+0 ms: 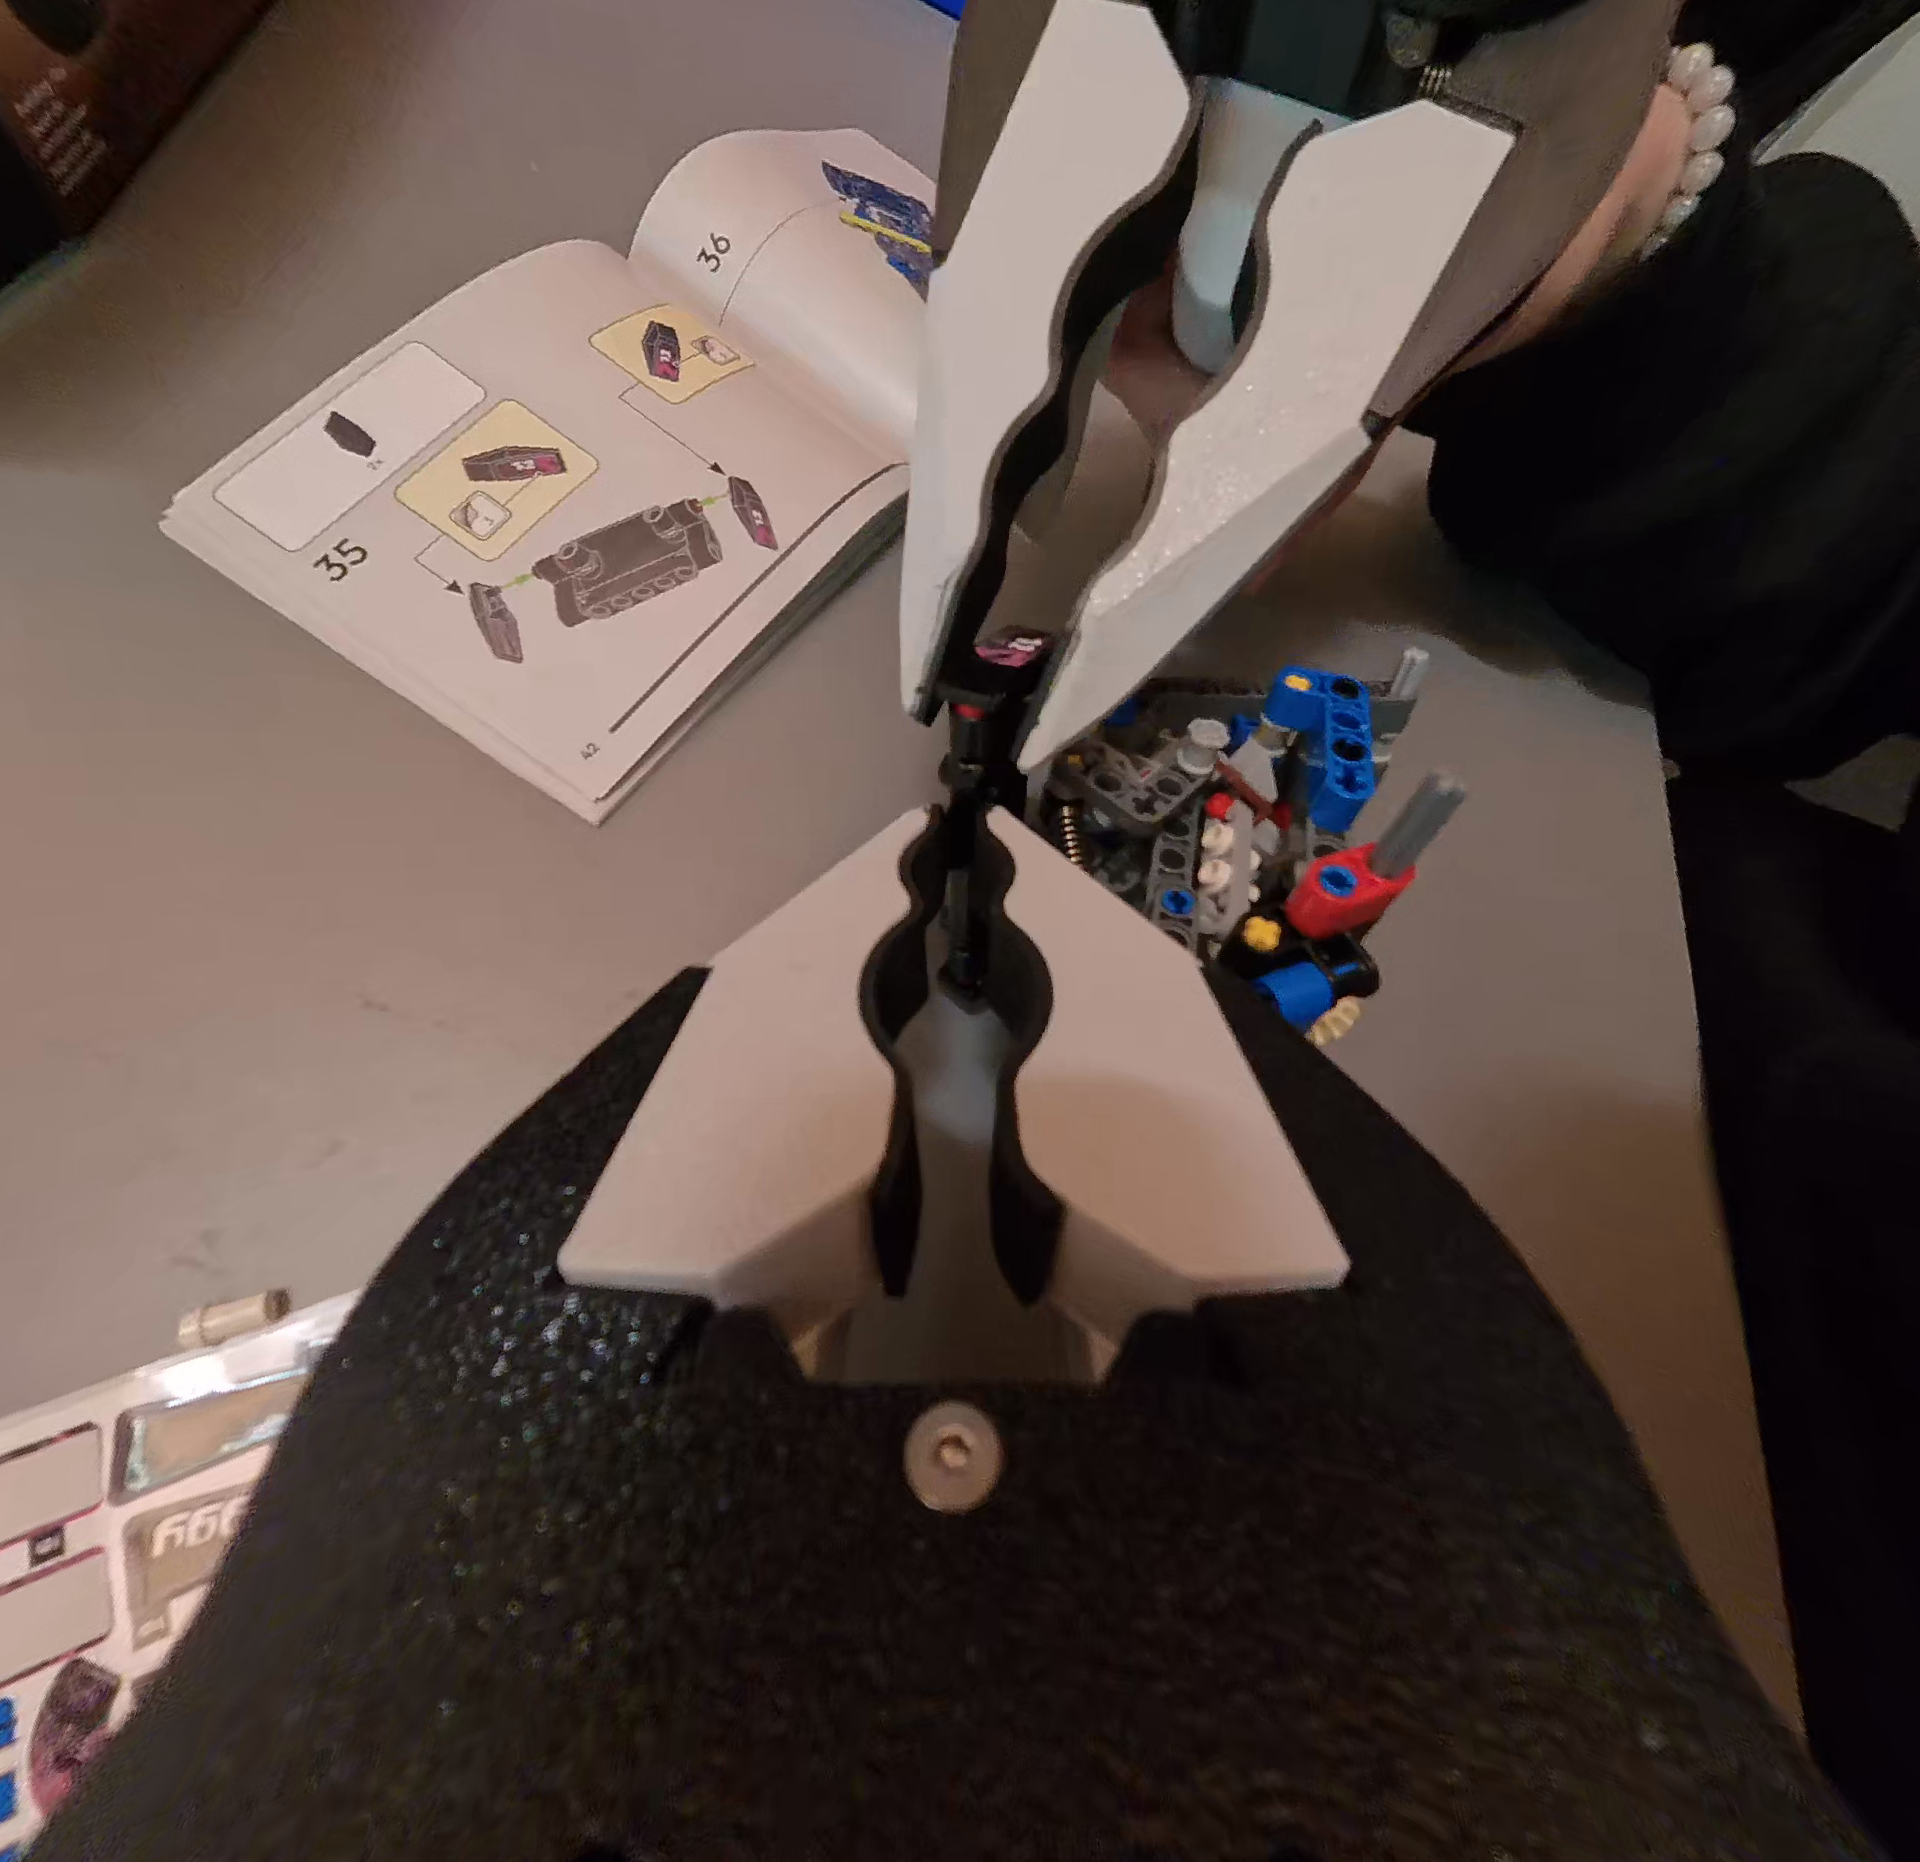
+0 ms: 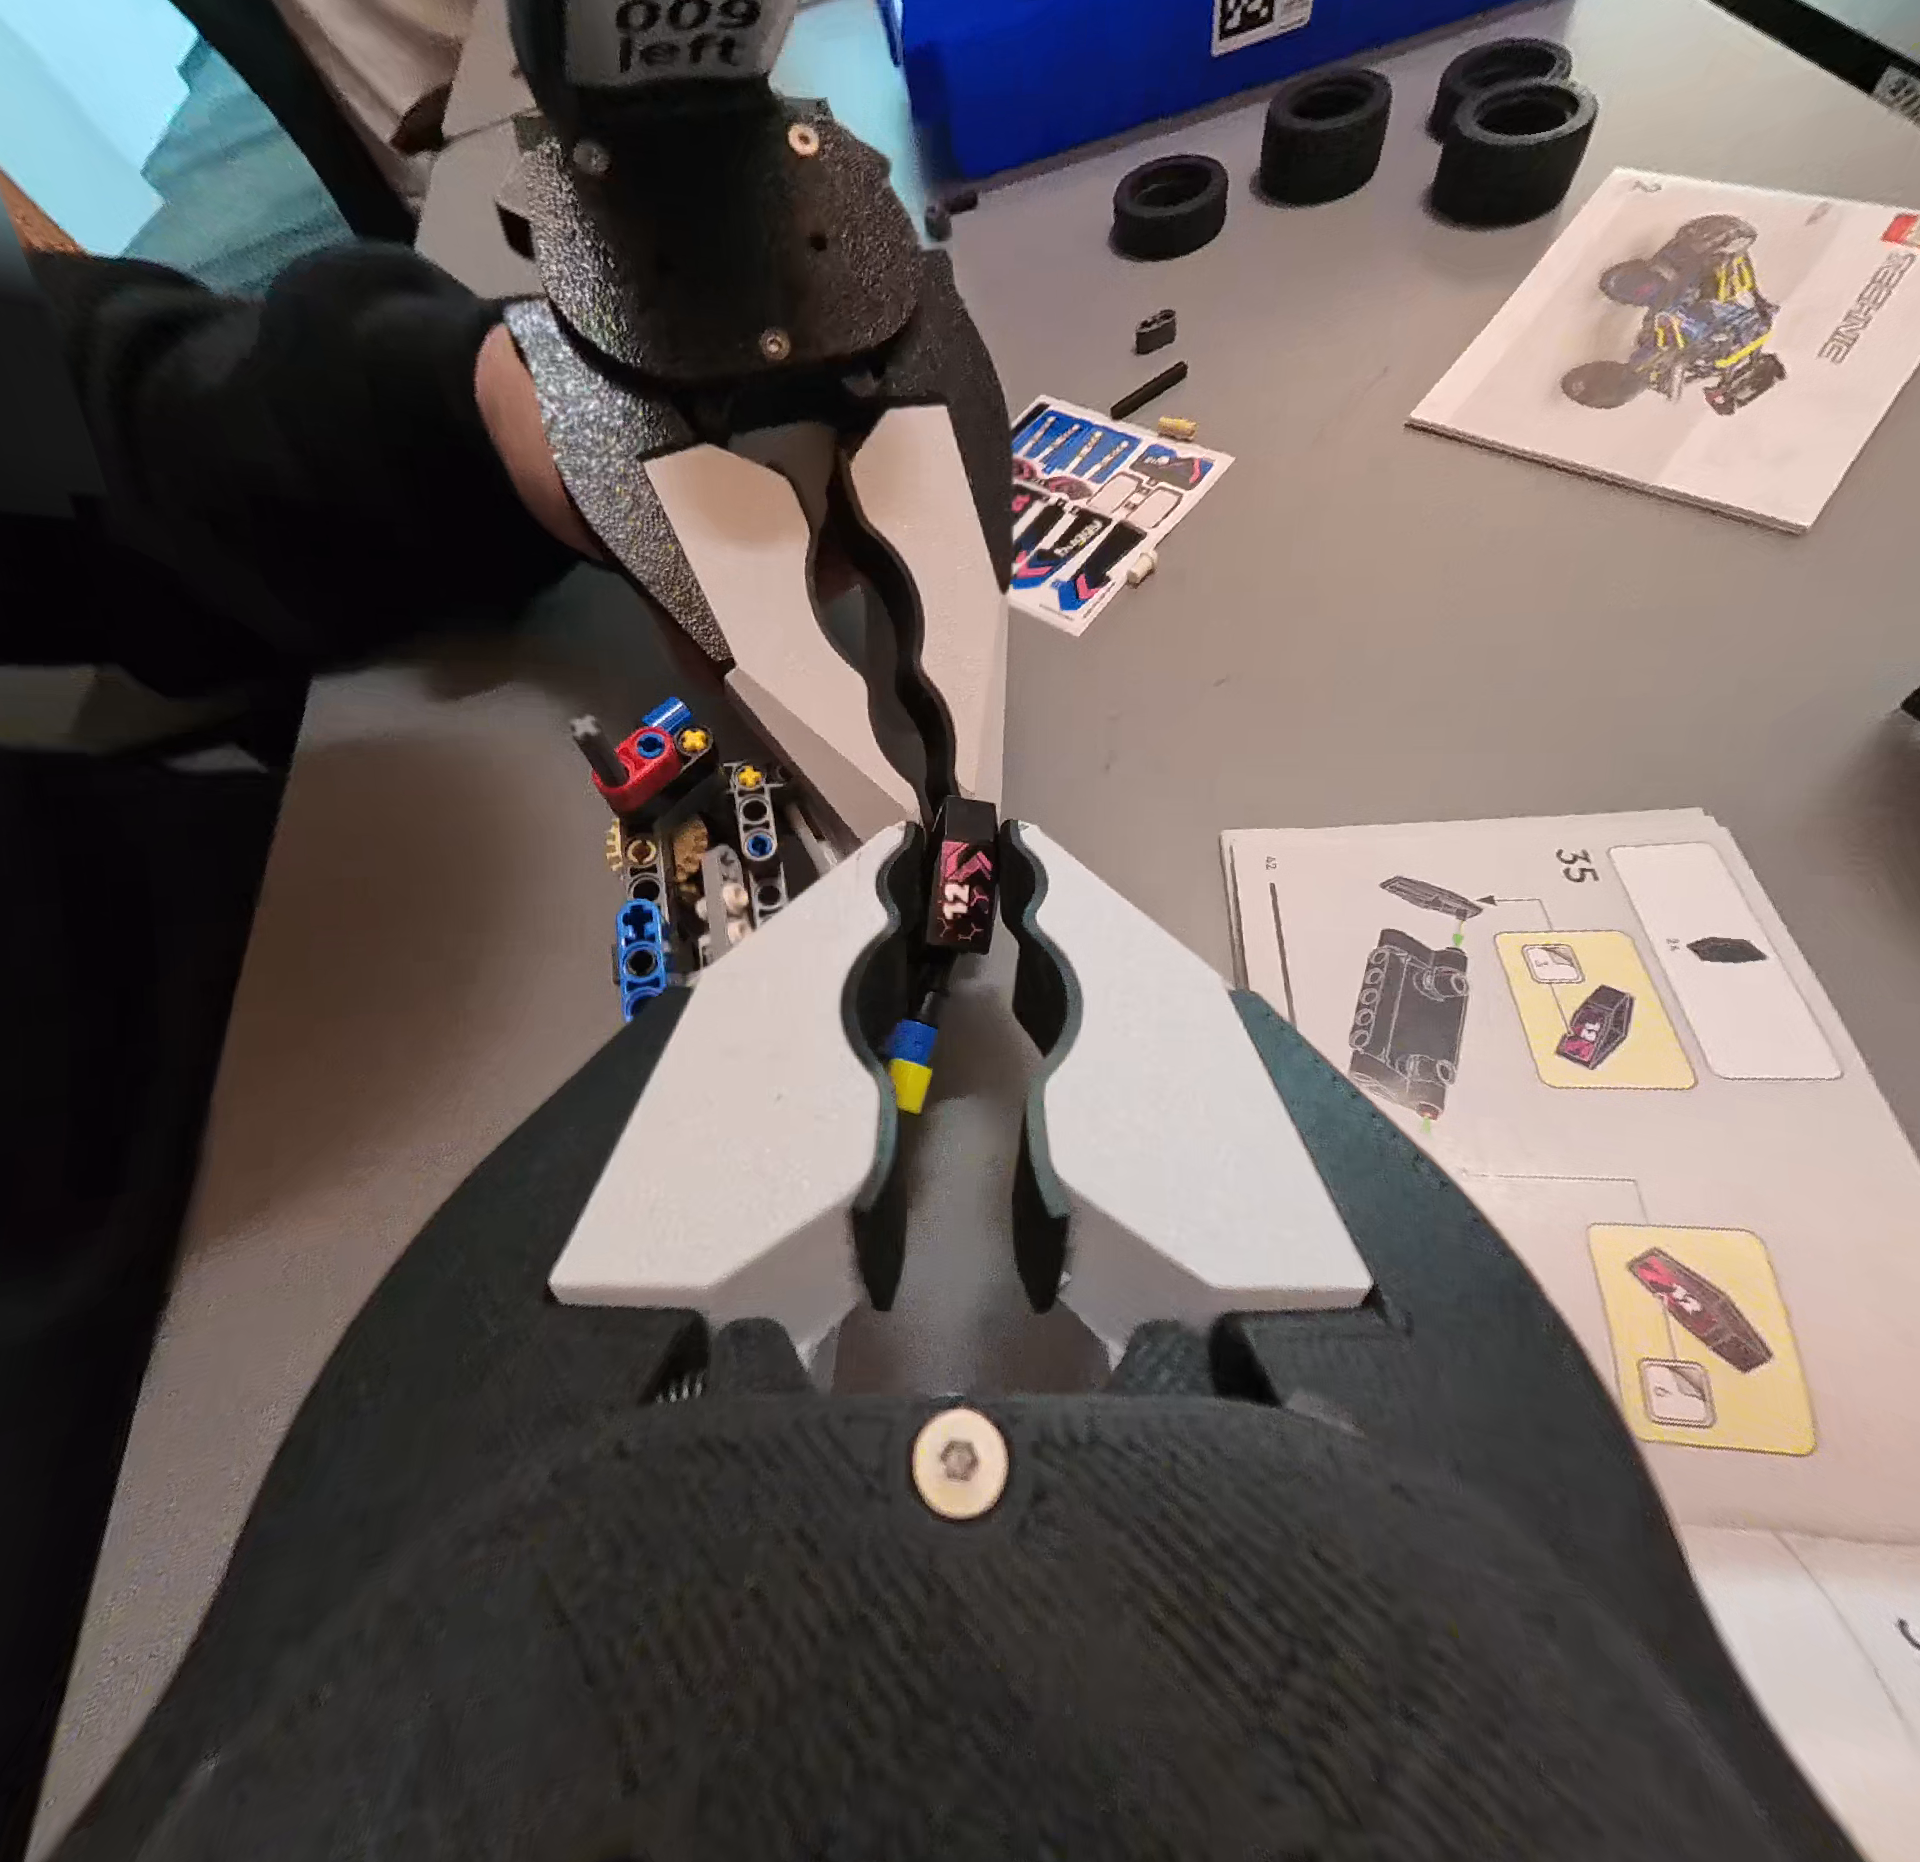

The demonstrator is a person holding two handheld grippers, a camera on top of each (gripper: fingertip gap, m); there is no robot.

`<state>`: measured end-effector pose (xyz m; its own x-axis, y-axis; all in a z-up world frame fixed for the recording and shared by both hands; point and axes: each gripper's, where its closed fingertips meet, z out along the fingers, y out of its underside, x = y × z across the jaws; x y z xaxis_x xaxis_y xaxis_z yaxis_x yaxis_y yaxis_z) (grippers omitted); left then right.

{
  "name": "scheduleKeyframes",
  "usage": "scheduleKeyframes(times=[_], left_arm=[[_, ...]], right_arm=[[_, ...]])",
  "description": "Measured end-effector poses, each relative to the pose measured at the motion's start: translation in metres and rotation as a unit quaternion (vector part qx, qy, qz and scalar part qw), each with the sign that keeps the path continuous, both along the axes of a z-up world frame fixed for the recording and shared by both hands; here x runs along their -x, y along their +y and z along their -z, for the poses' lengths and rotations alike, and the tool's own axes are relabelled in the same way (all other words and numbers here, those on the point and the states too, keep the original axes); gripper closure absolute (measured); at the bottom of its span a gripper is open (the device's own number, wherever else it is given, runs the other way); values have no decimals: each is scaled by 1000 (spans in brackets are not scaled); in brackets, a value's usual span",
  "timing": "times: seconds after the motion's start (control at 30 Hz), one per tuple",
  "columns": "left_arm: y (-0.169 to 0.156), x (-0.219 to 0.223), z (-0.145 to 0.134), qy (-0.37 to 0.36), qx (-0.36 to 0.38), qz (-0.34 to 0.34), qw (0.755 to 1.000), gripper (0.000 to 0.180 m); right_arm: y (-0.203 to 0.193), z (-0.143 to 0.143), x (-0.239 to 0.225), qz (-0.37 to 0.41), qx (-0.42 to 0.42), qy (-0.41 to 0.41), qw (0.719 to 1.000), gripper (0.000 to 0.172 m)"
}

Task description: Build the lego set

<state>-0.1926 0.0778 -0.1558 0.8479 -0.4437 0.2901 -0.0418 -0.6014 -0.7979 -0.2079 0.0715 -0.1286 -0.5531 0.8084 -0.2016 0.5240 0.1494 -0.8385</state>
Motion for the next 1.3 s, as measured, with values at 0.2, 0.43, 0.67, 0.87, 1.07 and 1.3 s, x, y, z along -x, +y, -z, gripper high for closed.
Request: scheduleKeyframes(times=[0.2,0.43,0.67,0.87,1.07,1.3], left_arm=[[0,-2,-2,1,-5,3,1000,180],[-3,-5,5,-22,20,10,1000,179],[-5,-2,7,-110,60,-2,992,179],[-4,4,9,-206,105,-26,973,179],[-3,10,6,-249,109,-38,962,178],[-2,13,4,-275,111,-41,954,178]], right_arm=[[0,-2,-2,-23,6,12,1000,160],[8,-4,-13,-36,21,-2,999,156],[18,0,-12,-5,75,-29,997,151],[15,9,-6,-5,71,-35,997,150],[29,-3,-18,4,109,-2,994,151],[28,2,-31,-22,128,-16,991,153]])
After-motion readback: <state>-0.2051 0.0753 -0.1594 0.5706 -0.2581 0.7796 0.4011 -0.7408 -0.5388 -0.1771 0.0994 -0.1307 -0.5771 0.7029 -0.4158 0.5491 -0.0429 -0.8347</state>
